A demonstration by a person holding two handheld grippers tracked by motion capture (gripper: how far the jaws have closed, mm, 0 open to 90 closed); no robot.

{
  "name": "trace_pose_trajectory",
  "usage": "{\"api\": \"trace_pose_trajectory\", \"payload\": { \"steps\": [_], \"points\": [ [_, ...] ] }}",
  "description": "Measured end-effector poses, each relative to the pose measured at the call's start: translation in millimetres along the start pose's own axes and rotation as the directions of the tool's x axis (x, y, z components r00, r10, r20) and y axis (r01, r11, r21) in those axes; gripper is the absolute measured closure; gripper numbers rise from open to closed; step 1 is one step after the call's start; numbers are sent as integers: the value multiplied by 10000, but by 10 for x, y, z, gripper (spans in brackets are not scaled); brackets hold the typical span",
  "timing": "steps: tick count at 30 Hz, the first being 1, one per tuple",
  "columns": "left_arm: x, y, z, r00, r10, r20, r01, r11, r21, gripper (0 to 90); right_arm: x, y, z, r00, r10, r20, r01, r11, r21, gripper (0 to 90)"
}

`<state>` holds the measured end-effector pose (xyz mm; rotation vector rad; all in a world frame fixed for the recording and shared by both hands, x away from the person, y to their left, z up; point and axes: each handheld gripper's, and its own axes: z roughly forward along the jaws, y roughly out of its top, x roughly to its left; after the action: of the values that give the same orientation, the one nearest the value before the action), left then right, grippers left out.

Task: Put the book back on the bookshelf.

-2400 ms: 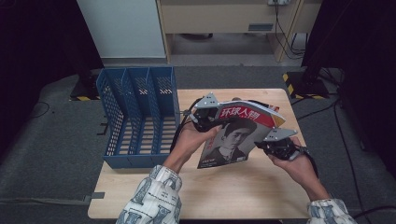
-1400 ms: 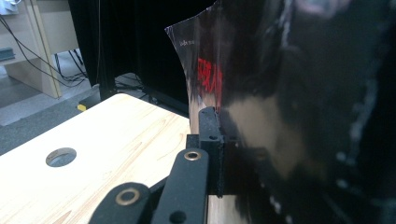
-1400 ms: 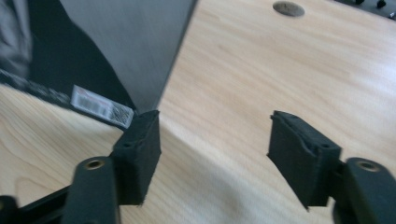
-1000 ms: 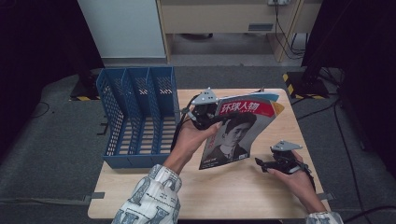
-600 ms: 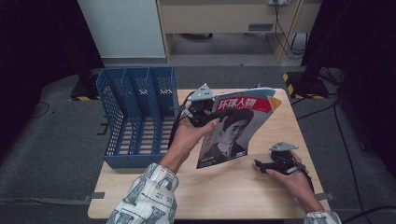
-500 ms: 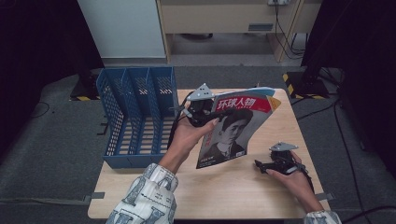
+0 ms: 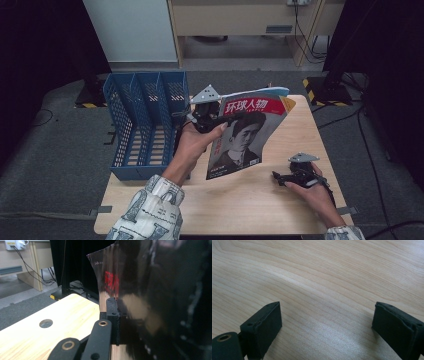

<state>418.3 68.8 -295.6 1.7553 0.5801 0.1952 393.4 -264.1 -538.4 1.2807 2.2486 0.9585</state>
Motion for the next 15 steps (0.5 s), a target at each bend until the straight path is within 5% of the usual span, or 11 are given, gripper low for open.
{"api": "trace_pose_trajectory", "payload": {
  "steps": [15],
  "points": [
    [141, -161, -309, 9930, -1170, -168, 1160, 9919, -518, 868, 3, -2, 2, 10000, 4, 41, -4, 10000, -29, 92]
  ]
}}
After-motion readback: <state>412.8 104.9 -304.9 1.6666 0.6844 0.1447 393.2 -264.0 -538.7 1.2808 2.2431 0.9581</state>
